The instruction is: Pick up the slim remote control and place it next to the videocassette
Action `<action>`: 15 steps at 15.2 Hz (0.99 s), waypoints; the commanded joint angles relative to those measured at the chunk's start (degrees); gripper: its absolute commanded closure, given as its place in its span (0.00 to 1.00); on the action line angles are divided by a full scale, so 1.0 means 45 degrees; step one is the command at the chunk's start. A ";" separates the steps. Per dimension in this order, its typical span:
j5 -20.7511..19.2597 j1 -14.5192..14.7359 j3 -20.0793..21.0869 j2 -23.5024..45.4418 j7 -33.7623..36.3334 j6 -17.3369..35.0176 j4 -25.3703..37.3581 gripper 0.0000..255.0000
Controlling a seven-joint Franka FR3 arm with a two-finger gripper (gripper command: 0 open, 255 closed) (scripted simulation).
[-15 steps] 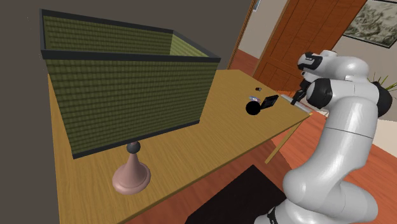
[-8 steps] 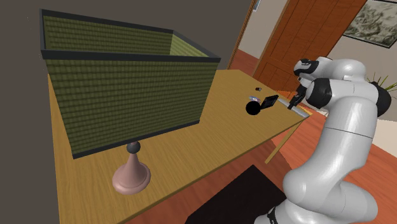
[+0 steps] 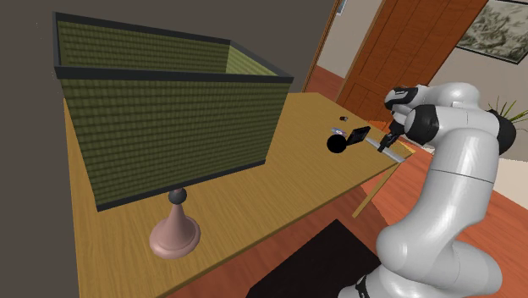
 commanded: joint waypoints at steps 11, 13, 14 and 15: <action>0.0247 0.0013 0.0153 0.0546 -0.0170 0.1595 -0.1076 1.00; 0.0248 0.0013 0.0154 0.0548 -0.0170 0.1595 -0.1074 1.00; 0.0248 0.0013 0.0154 0.0548 -0.0170 0.1594 -0.1074 1.00; 0.0247 0.0013 0.0154 0.0548 -0.0170 0.1594 -0.1074 1.00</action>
